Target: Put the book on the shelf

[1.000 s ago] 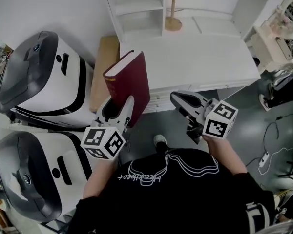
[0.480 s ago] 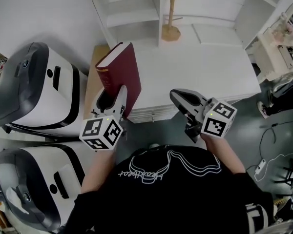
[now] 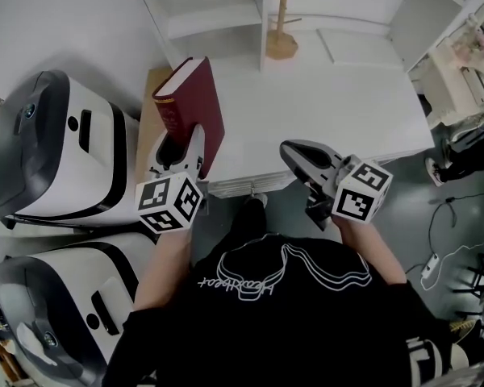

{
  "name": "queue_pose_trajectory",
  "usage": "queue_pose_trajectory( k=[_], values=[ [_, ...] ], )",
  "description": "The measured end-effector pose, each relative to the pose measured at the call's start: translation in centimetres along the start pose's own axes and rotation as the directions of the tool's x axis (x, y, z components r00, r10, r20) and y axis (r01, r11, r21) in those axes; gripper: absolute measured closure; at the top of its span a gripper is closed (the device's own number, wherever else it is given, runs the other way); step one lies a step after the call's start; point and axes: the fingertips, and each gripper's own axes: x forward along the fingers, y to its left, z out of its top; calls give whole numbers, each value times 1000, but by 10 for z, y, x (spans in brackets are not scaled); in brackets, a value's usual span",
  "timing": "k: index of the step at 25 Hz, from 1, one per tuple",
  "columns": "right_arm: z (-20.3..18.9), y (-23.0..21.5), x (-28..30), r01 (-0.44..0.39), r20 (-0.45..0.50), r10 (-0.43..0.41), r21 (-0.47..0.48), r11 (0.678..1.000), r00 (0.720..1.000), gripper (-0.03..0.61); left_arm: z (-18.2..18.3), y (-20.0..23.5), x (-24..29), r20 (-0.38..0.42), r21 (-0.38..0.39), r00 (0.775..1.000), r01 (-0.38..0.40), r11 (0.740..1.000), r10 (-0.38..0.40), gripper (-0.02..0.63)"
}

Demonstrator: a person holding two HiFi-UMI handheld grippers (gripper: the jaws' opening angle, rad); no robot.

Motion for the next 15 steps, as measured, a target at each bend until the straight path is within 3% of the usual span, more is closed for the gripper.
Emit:
queue_pose_trajectory(
  k=[11,15],
  values=[
    [-13,-59,52,49,-62,-44,77,996,997,572,-25,40,77,-12,10,998,-54,999,54,405],
    [-20,-73,70,34,-111,-23,97,995,994,572,-30,54,98,25,17,996,-89,996,89,405]
  ],
)
